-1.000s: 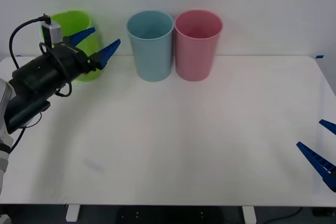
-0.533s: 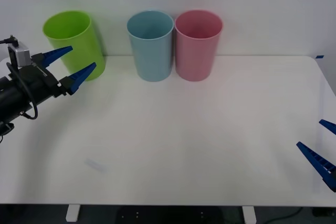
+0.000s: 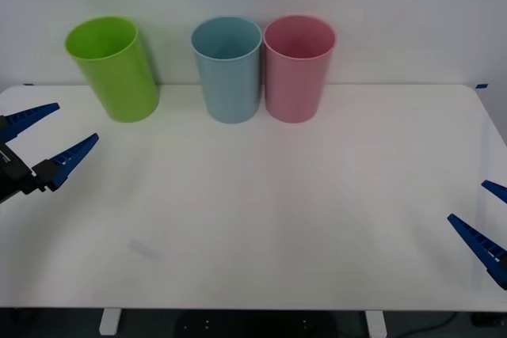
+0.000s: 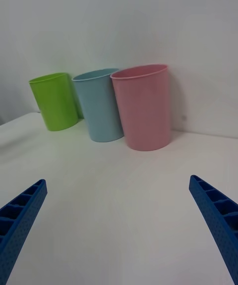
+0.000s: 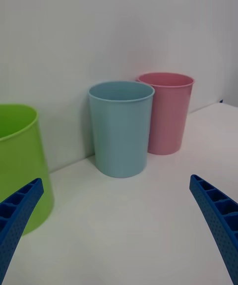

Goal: Grasp the object on the table and drop it into the matching bin: aluminum can to the light blue bin, PET bottle to the pink bin.

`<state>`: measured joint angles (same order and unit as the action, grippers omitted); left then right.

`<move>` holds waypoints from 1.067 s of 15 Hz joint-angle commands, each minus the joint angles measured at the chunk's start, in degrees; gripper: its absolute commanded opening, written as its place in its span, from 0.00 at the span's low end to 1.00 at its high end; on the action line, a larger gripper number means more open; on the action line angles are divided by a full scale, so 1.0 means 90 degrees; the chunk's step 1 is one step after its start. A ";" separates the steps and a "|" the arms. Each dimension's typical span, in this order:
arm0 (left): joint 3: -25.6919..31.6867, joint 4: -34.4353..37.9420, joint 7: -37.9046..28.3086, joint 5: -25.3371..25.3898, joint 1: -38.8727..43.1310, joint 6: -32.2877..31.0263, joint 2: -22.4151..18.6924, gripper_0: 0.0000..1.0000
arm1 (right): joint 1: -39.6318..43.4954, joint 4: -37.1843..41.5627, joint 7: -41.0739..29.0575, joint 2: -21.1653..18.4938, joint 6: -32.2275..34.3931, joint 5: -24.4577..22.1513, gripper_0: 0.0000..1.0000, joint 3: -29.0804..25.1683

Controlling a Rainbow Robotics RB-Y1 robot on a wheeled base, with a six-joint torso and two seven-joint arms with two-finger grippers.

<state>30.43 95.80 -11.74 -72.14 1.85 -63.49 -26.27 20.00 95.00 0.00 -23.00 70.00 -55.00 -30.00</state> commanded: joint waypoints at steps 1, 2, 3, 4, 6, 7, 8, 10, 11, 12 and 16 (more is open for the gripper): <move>0.0213 0.0167 -0.0053 0.0154 0.0420 -0.0143 -0.0040 1.00 | 0.0000 0.0000 0.0000 0.0000 0.0000 0.0000 1.00 0.0000; 0.0242 0.0167 -0.0014 0.0252 0.0566 -0.0192 -0.0079 1.00 | 0.0000 0.0000 0.0000 0.0000 0.0000 0.0000 1.00 0.0000; 0.0261 0.0176 0.0006 0.0340 0.0703 -0.0241 -0.0118 1.00 | 0.0000 0.0000 0.0000 0.0000 0.0000 0.0000 1.00 0.0000; 0.0281 0.0186 0.0015 0.0398 0.0820 -0.0280 -0.0157 1.00 | 0.0000 0.0000 0.0000 0.0000 0.0000 0.0000 1.00 0.0000; 0.0301 0.0186 0.0015 0.0555 0.1025 -0.0319 -0.0216 1.00 | 0.0000 0.0000 0.0000 0.0000 0.0000 0.0000 1.00 0.0000; 0.0301 0.0176 -0.0004 0.0652 0.1103 -0.0319 -0.0216 1.00 | 0.0000 0.0000 0.0000 0.0000 0.0000 0.0000 1.00 0.0000; 0.0301 0.0186 0.0015 0.0721 0.1162 -0.0319 -0.0216 1.00 | 0.0000 0.0000 0.0000 0.0000 0.0000 0.0000 1.00 0.0000; 0.0301 0.0186 0.0015 0.0779 0.1220 -0.0348 -0.0216 1.00 | 0.0000 0.0000 0.0000 0.0000 0.0000 0.0000 1.00 0.0000; 0.0301 0.0186 0.0015 0.0799 0.1240 -0.0358 -0.0216 1.00 | 0.0000 0.0000 0.0000 0.0000 0.0000 0.0000 1.00 0.0000; 0.0301 0.0186 0.0015 0.0799 0.1260 -0.0348 -0.0216 1.00 | 0.0000 0.0000 0.0000 0.0000 0.0000 0.0000 1.00 0.0000; 0.0232 0.0176 0.0015 0.0799 0.1260 -0.0348 -0.0216 1.00 | 0.0000 0.0000 0.0000 0.0000 0.0000 0.0000 1.00 0.0000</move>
<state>32.71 97.42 -11.55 -64.94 13.19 -66.66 -28.22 20.00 95.00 0.00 -23.00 70.00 -55.00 -30.00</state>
